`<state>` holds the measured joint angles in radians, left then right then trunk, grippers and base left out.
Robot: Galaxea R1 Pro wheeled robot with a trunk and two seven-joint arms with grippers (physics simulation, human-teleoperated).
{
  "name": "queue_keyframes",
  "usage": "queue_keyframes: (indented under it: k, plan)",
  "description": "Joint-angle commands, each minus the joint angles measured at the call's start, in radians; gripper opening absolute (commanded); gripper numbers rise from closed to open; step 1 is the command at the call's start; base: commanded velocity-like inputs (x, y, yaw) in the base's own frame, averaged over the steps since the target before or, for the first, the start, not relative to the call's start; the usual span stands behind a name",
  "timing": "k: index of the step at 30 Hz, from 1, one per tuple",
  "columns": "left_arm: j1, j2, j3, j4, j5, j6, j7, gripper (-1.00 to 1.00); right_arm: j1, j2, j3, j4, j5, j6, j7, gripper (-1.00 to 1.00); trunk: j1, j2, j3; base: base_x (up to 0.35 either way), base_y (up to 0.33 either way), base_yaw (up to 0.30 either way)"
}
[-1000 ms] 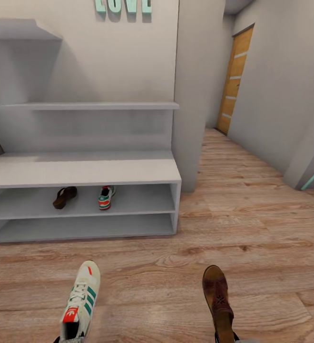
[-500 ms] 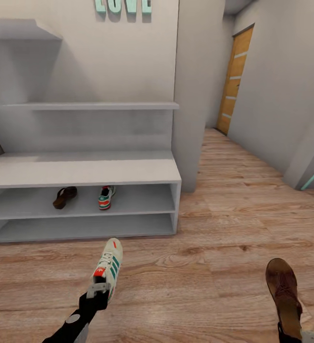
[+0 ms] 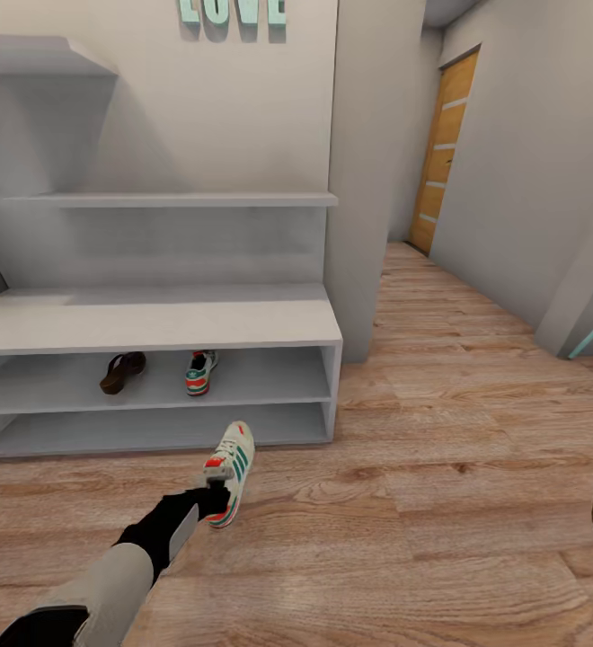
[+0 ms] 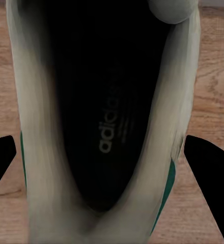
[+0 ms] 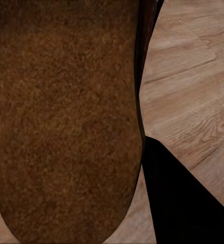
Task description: Pick up the two gym shoes and the two sandals from the corridor floor and place them onto the hallstand (shoe rack) in the corridor, making sure they are on the rack and not on the floor. Arrange them so the two gym shoes are next to each other and the two sandals are next to each other.
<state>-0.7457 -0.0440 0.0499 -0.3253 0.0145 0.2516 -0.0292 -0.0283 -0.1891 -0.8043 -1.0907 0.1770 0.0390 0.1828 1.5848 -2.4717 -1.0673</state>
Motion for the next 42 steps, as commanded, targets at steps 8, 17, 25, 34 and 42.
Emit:
queue_keyframes:
  k: [8,17,25,34,42]
  plan:
    - [-0.026,0.003,0.004,-0.005,0.001,0.043,-0.004,-1.0,-0.001,0.011,-0.012,-0.035,0.011,0.018,0.084,-1.0,0.0,0.0,-0.001,0.0,0.0,0.0]
    - [-0.034,0.006,0.007,-0.16,-0.004,0.158,-0.003,-1.0,-0.001,0.012,-0.014,-0.036,0.012,0.02,0.088,-1.0,0.008,-0.014,-0.011,0.0,0.0,0.0]
    - [-0.037,0.011,0.008,-0.206,-0.007,0.22,0.0,-1.0,-0.001,0.012,-0.014,-0.036,0.012,0.019,0.089,-1.0,0.018,-0.03,-0.052,0.0,0.0,0.0]
    - [-0.051,0.011,0.008,-0.215,-0.008,0.227,0.024,-1.0,-0.001,0.012,-0.013,-0.035,0.012,0.019,0.089,-1.0,0.021,-0.032,-0.097,0.0,0.0,0.0]
    - [-0.055,0.009,0.005,-0.276,-0.009,0.232,0.051,-1.0,-0.001,0.013,-0.011,-0.036,0.012,0.016,0.089,-1.0,0.021,-0.032,-0.099,0.0,0.0,0.0]
